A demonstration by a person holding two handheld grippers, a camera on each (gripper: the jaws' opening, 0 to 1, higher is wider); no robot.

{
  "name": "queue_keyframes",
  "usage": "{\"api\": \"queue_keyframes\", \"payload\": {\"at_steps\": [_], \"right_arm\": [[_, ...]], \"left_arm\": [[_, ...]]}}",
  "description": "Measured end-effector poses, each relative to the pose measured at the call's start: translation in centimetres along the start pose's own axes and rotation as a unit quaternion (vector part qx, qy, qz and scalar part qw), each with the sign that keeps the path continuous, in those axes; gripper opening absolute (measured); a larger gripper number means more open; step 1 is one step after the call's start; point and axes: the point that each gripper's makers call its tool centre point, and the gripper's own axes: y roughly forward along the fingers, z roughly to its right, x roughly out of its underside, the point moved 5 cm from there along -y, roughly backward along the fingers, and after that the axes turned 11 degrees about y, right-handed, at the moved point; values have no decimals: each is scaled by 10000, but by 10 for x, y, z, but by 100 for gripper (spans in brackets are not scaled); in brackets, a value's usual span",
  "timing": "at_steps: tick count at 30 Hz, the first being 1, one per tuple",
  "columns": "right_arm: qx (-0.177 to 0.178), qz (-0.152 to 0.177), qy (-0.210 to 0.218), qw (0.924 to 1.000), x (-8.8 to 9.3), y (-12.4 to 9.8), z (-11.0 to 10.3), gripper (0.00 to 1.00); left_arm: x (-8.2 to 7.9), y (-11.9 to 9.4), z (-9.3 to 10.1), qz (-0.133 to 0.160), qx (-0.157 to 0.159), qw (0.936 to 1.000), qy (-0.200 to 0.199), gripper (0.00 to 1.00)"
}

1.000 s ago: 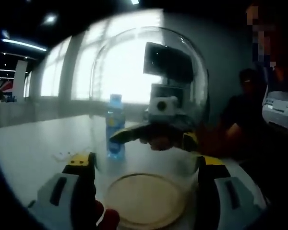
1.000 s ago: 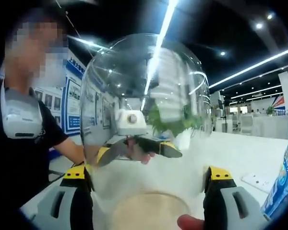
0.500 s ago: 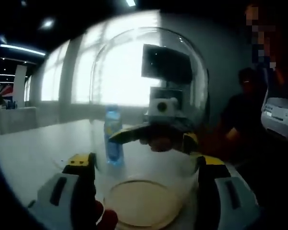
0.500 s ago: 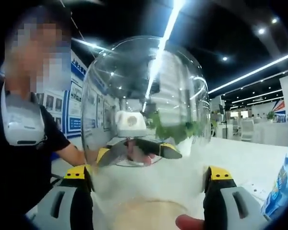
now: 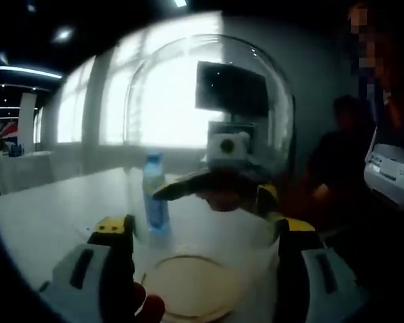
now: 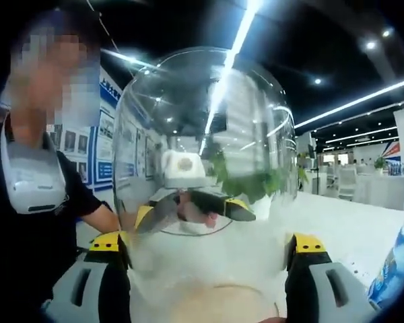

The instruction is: Open the cover put in the Mizone put the cover back on

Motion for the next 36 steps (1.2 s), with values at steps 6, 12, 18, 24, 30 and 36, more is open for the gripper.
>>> {"api": "queue_keyframes", "payload": {"at_steps": [6,12,18,24,30,36], "right_arm": [[127,-38,61,9999,0,-1,-13,90],[302,-56,44,9995,9,-11,-23,90],[394,104,235,9989,17,-20,-29,90],[348,250,387,9983,19,-18,-41,90],[291,105,352,9989,21,-11,-59,90],[247,-136,219,9994,34,-3,-80,90]], "left_arm": [[-6,-1,10,-88,139,9998,-57,73],[-2,7,21,-345,338,9988,-35,74],[-1,13,27,-446,466,9978,-145,74],[-2,7,43,-267,385,9984,-317,74],[0,-5,59,5,236,9990,-373,74],[5,-18,82,-286,174,9990,-293,74]]}}
